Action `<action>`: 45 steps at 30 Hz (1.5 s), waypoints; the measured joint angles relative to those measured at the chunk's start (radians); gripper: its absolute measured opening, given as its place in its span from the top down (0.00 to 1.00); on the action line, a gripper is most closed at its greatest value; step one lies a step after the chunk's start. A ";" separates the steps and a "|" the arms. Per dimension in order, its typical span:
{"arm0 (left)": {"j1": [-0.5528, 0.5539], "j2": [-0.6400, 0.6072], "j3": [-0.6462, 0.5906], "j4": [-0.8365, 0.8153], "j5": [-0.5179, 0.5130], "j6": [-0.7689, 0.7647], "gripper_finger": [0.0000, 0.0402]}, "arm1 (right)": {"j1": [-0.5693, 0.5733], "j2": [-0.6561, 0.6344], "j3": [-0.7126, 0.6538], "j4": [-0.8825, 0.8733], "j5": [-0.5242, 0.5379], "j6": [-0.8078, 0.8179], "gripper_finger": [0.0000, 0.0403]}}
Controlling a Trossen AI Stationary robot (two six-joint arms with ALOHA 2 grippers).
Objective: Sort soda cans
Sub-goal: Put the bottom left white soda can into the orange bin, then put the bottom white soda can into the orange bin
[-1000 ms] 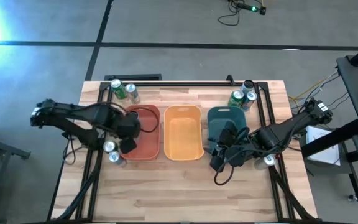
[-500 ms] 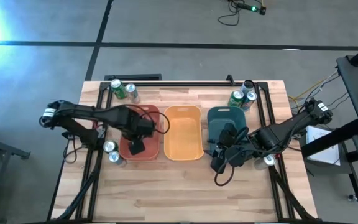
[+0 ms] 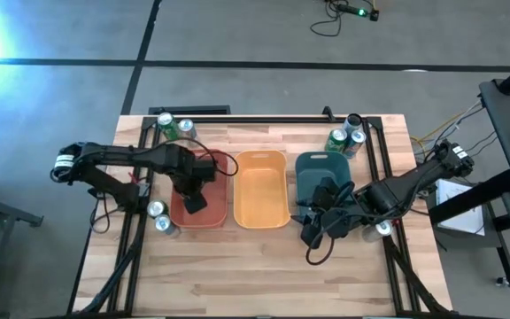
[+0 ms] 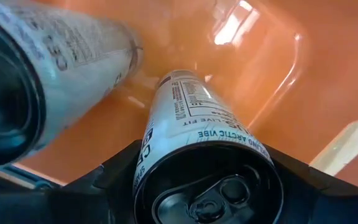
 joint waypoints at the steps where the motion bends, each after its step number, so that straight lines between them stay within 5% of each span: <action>1: 0.001 0.000 -0.002 0.006 0.000 0.003 0.39 | 0.000 0.000 0.000 0.000 0.001 0.000 0.50; 12: 0.002 0.000 0.001 0.048 0.002 0.049 0.38 | 0.000 0.000 0.000 0.001 0.012 0.000 0.50; 24: 0.002 -0.001 0.018 -0.030 0.020 0.086 0.18 | 0.000 -0.003 0.011 0.004 0.010 -0.002 0.50; 33: 0.001 -0.025 0.186 -0.154 0.020 0.086 0.20 | -0.024 -0.031 0.180 -0.113 0.010 -0.071 0.49; 39: -0.019 -0.076 0.341 -0.143 0.026 0.148 0.22 | -0.055 -0.048 0.245 -0.309 0.003 0.002 0.33; 45: -0.018 -0.104 0.500 -0.062 0.002 0.131 0.22 | -0.080 -0.050 0.308 -0.761 -0.055 0.305 0.13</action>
